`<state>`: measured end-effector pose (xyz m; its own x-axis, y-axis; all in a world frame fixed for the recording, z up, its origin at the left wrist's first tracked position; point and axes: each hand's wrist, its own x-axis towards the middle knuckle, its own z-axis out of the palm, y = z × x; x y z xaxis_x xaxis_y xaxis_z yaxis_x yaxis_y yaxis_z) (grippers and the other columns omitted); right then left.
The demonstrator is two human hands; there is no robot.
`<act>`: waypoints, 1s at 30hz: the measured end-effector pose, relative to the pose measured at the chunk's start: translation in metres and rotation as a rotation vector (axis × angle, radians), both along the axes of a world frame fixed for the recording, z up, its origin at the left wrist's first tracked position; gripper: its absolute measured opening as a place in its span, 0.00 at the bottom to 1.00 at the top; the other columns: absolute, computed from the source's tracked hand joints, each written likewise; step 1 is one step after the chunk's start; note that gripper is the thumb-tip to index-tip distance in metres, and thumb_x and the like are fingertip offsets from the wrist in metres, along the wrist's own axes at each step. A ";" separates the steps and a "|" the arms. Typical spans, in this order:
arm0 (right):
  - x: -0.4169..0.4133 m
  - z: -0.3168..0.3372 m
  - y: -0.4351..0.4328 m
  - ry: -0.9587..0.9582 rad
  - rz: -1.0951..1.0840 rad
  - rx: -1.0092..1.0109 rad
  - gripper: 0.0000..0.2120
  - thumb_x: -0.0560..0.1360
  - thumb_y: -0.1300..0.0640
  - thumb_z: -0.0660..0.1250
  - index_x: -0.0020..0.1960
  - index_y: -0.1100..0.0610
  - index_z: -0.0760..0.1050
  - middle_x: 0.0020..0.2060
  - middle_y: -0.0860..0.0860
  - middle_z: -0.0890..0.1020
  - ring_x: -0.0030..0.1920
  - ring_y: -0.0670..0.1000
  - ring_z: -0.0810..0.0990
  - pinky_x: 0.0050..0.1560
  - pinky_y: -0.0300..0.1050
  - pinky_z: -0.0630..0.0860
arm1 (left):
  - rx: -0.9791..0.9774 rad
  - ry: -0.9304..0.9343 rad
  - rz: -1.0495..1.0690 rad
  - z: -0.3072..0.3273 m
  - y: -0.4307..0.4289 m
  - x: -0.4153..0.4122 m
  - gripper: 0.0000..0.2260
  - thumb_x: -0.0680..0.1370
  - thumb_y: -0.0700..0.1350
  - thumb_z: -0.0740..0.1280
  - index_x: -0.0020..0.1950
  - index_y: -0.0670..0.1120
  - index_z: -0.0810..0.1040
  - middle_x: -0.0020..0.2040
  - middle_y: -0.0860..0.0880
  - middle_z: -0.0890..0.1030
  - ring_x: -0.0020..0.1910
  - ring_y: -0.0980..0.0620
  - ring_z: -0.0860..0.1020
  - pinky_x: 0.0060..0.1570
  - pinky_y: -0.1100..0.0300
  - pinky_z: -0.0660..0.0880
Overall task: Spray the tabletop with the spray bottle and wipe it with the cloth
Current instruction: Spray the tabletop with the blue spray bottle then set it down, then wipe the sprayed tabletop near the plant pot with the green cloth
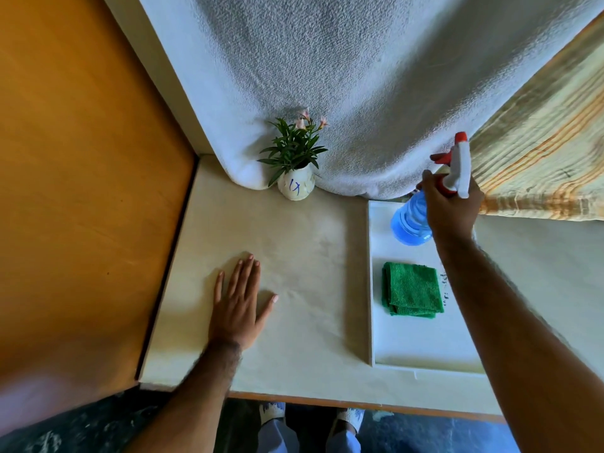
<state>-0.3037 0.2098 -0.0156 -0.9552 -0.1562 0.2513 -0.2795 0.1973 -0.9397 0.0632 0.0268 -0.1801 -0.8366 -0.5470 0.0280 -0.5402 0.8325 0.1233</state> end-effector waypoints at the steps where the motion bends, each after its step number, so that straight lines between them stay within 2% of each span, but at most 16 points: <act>1: 0.000 -0.004 0.001 -0.003 0.005 0.004 0.09 0.75 0.60 0.74 0.55 0.56 0.82 0.44 0.49 0.88 0.43 0.53 0.87 0.50 0.52 0.84 | -0.001 0.004 0.000 0.000 0.000 0.000 0.38 0.83 0.69 0.48 0.86 0.47 0.51 0.87 0.46 0.56 0.85 0.47 0.56 0.83 0.39 0.55; 3: 0.002 -0.010 0.003 -0.025 0.026 -0.006 0.09 0.75 0.59 0.75 0.55 0.55 0.82 0.45 0.52 0.88 0.43 0.54 0.86 0.49 0.48 0.83 | 0.004 0.007 -0.002 0.000 0.000 0.000 0.38 0.83 0.69 0.48 0.86 0.47 0.51 0.87 0.46 0.56 0.85 0.46 0.56 0.83 0.39 0.54; 5: 0.002 -0.014 0.002 -0.030 0.045 0.015 0.09 0.74 0.56 0.76 0.53 0.54 0.82 0.41 0.41 0.87 0.38 0.44 0.84 0.44 0.38 0.80 | 0.003 0.009 -0.003 -0.001 0.001 0.000 0.38 0.83 0.69 0.48 0.86 0.46 0.52 0.87 0.46 0.57 0.85 0.46 0.57 0.83 0.39 0.55; 7: 0.003 -0.016 0.000 -0.041 0.070 0.027 0.07 0.74 0.54 0.77 0.51 0.50 0.82 0.39 0.38 0.85 0.36 0.41 0.81 0.42 0.36 0.78 | -0.005 0.004 -0.005 -0.001 0.000 0.000 0.38 0.83 0.69 0.48 0.86 0.46 0.52 0.87 0.46 0.57 0.85 0.46 0.57 0.83 0.39 0.56; 11: 0.003 -0.014 -0.002 -0.056 0.099 0.031 0.10 0.71 0.51 0.80 0.46 0.39 0.81 0.44 0.52 0.87 0.36 0.40 0.81 0.42 0.33 0.78 | -0.003 -0.017 0.001 0.000 -0.002 0.000 0.38 0.83 0.69 0.47 0.86 0.46 0.52 0.87 0.46 0.56 0.85 0.46 0.56 0.83 0.39 0.55; 12: 0.002 -0.014 0.000 -0.068 0.114 0.036 0.11 0.70 0.50 0.81 0.49 0.41 0.82 0.46 0.53 0.87 0.38 0.41 0.82 0.44 0.34 0.79 | 0.000 -0.014 0.001 0.000 -0.002 0.001 0.38 0.83 0.69 0.47 0.86 0.46 0.52 0.87 0.46 0.57 0.85 0.46 0.56 0.83 0.39 0.55; 14: 0.004 -0.018 0.006 -0.087 0.140 0.058 0.24 0.67 0.45 0.82 0.60 0.48 0.81 0.50 0.49 0.85 0.46 0.43 0.83 0.51 0.41 0.80 | 0.004 0.004 -0.005 0.000 0.000 0.001 0.38 0.83 0.68 0.48 0.86 0.46 0.54 0.86 0.46 0.58 0.85 0.46 0.57 0.83 0.39 0.56; 16: 0.016 -0.023 0.022 -0.043 0.111 0.097 0.35 0.69 0.44 0.80 0.71 0.48 0.71 0.61 0.40 0.80 0.60 0.42 0.79 0.62 0.39 0.76 | 0.017 0.020 -0.003 0.001 0.000 0.000 0.37 0.83 0.68 0.49 0.85 0.45 0.56 0.86 0.46 0.59 0.85 0.46 0.59 0.82 0.38 0.57; 17: 0.028 -0.027 0.034 -0.014 0.075 0.132 0.36 0.71 0.44 0.78 0.74 0.46 0.67 0.63 0.36 0.76 0.64 0.41 0.76 0.65 0.39 0.73 | 0.021 0.022 -0.001 0.002 0.000 0.000 0.37 0.83 0.68 0.49 0.85 0.45 0.56 0.86 0.46 0.59 0.84 0.47 0.59 0.81 0.37 0.58; 19: 0.053 -0.041 0.065 0.074 0.045 0.278 0.34 0.72 0.38 0.74 0.71 0.50 0.67 0.59 0.39 0.73 0.61 0.47 0.75 0.63 0.48 0.74 | 0.027 0.017 0.008 0.001 0.000 0.001 0.37 0.83 0.68 0.50 0.85 0.46 0.55 0.86 0.46 0.58 0.85 0.47 0.58 0.81 0.37 0.58; 21: 0.077 -0.057 0.096 0.201 0.185 0.525 0.36 0.71 0.31 0.71 0.68 0.54 0.69 0.58 0.46 0.73 0.59 0.53 0.74 0.61 0.52 0.74 | 0.029 0.021 0.016 0.001 0.000 0.000 0.37 0.83 0.68 0.50 0.86 0.47 0.54 0.87 0.47 0.57 0.85 0.48 0.57 0.82 0.38 0.58; 22: 0.086 -0.067 0.109 0.271 0.298 0.650 0.39 0.71 0.30 0.70 0.70 0.56 0.69 0.60 0.50 0.74 0.62 0.55 0.74 0.64 0.53 0.74 | 0.026 0.025 0.017 0.000 0.000 0.000 0.37 0.83 0.68 0.49 0.86 0.47 0.54 0.87 0.47 0.57 0.85 0.48 0.57 0.82 0.38 0.57; 24: 0.097 -0.085 0.131 0.397 0.504 0.870 0.44 0.72 0.32 0.71 0.76 0.60 0.65 0.71 0.57 0.72 0.73 0.58 0.70 0.73 0.57 0.70 | 0.017 0.034 0.010 -0.001 0.000 0.001 0.37 0.83 0.67 0.50 0.86 0.47 0.53 0.87 0.47 0.57 0.85 0.48 0.57 0.82 0.38 0.57; 26: 0.101 -0.099 0.143 0.456 0.625 0.979 0.46 0.73 0.39 0.73 0.80 0.62 0.60 0.79 0.60 0.64 0.80 0.58 0.60 0.77 0.59 0.65 | 0.009 0.043 0.008 -0.002 0.000 0.001 0.37 0.83 0.67 0.51 0.86 0.47 0.53 0.87 0.47 0.57 0.85 0.48 0.57 0.82 0.38 0.58; 28: 0.103 -0.107 0.146 0.482 0.646 1.024 0.44 0.73 0.48 0.75 0.80 0.63 0.58 0.81 0.60 0.60 0.82 0.57 0.56 0.79 0.59 0.62 | 0.001 0.051 0.008 -0.002 0.000 0.000 0.37 0.83 0.67 0.53 0.86 0.47 0.52 0.87 0.47 0.57 0.85 0.48 0.57 0.81 0.38 0.58; 30: 0.103 -0.110 0.142 0.471 0.619 1.070 0.44 0.71 0.56 0.76 0.80 0.63 0.58 0.80 0.60 0.60 0.81 0.58 0.56 0.79 0.60 0.61 | -0.004 0.057 0.008 -0.002 0.001 0.000 0.37 0.83 0.67 0.54 0.86 0.47 0.53 0.87 0.47 0.57 0.85 0.48 0.57 0.81 0.38 0.58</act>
<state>-0.2008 0.3522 -0.1253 -0.5106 -0.8596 0.0183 -0.8460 0.4984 -0.1895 0.0633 0.0276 -0.1816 -0.8294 -0.5533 0.0773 -0.5388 0.8288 0.1506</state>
